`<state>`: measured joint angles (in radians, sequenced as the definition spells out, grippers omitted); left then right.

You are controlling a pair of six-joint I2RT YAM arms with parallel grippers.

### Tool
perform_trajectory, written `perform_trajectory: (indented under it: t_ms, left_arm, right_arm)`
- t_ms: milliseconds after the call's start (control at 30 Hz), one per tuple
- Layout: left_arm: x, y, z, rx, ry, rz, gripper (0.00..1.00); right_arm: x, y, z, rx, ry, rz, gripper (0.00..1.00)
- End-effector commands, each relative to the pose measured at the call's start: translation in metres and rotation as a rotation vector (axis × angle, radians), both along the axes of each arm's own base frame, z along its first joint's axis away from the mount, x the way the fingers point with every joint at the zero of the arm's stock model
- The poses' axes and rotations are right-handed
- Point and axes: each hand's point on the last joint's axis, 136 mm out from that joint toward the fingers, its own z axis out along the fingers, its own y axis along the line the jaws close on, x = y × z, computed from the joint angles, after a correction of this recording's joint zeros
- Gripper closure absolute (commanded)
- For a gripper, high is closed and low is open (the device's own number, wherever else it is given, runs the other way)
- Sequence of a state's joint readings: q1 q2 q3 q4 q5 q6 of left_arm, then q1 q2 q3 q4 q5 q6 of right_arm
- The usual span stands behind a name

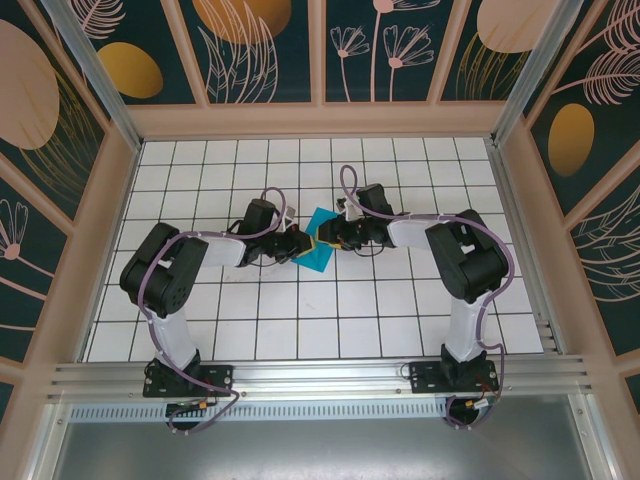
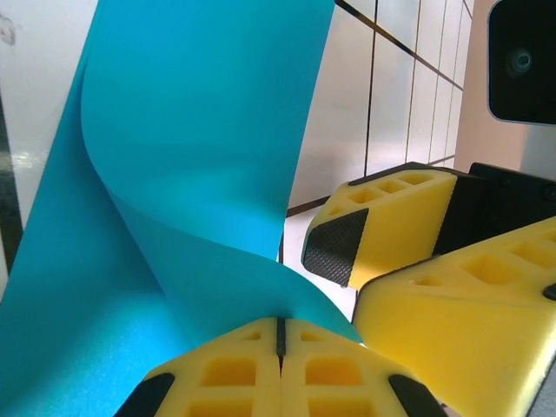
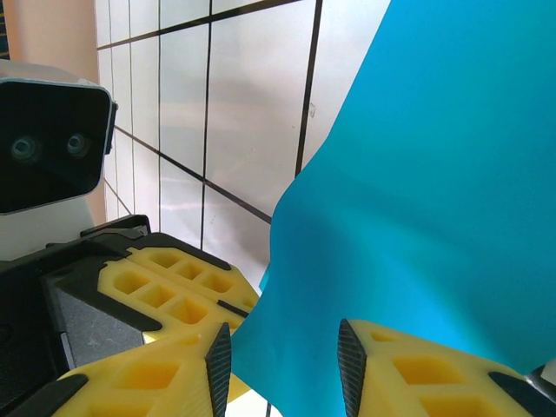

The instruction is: Fold a paper plane with a square sheet of paper (pick it up from the middle)

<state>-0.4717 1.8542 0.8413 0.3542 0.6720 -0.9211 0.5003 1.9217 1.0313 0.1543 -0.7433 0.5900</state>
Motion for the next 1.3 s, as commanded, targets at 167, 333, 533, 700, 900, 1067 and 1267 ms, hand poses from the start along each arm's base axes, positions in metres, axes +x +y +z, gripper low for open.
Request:
perform_trajectory:
  t_ms: [167,333,533,700,900,1067,1267]
  left_arm:
    - [0.003,-0.003,-0.003,0.007,-0.004,-0.021,0.95]
    - [0.003,-0.003,-0.003,0.012,-0.005,-0.022,0.96]
    - [0.003,-0.003,-0.003,0.008,-0.005,-0.023,0.96]
    - [0.003,-0.004,0.003,-0.002,-0.016,-0.027,0.96]
    - [0.003,-0.006,0.006,-0.016,-0.021,-0.031,0.96]
    - [0.003,-0.010,0.017,-0.056,-0.042,-0.047,0.92]
    - [0.001,-0.014,0.023,-0.100,-0.041,-0.061,0.89]
  right_arm:
    - [-0.002,0.005,0.018,0.052,-0.047,0.017,0.57]
    - [-0.003,0.004,0.015,0.048,-0.042,0.013,0.57]
    - [-0.002,0.003,0.015,0.041,-0.044,0.011,0.58]
    - [-0.003,0.004,0.005,0.025,-0.019,0.018,0.67]
    - [-0.003,0.006,0.002,0.012,-0.017,0.025,0.88]
    - [0.005,-0.008,-0.012,-0.090,-0.034,-0.023,0.95]
    - [0.010,-0.021,-0.022,-0.156,-0.043,-0.054,0.95]
